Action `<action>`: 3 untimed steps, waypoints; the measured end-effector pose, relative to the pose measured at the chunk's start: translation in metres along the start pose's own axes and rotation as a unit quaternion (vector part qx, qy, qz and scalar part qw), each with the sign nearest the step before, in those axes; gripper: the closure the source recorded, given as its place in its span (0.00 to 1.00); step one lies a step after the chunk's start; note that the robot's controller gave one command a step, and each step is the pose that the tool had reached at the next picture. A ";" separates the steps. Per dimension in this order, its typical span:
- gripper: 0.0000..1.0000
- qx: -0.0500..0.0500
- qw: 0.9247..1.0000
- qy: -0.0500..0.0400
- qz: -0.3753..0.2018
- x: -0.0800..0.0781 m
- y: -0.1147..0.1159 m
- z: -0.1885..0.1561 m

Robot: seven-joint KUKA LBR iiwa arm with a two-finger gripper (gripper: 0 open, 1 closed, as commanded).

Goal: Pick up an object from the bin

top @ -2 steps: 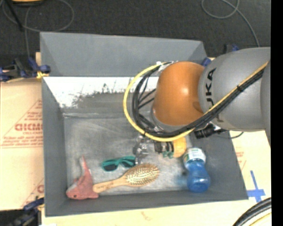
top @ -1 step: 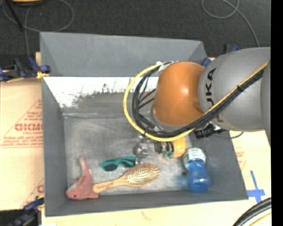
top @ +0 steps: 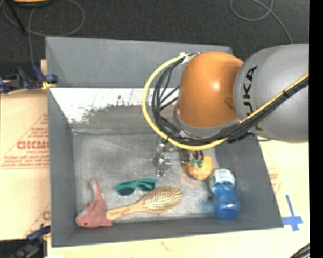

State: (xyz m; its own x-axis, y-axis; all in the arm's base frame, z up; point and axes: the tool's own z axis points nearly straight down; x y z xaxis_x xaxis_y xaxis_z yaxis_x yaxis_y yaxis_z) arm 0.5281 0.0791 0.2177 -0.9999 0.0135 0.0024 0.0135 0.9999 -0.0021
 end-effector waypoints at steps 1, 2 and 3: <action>1.00 0.000 0.999 -0.002 -0.054 -0.003 0.004 -0.067; 0.00 -0.003 0.976 -0.003 0.217 -0.013 0.041 0.011; 0.00 -0.002 0.946 -0.002 0.325 -0.016 0.059 0.062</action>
Offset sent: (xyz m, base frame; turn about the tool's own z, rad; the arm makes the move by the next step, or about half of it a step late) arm 0.0165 0.0597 -0.0625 0.6624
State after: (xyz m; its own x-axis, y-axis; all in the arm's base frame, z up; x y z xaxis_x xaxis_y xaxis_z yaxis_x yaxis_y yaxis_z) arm 0.5452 0.1373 0.1551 -0.7809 0.6247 -0.0012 0.6247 0.7809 0.0011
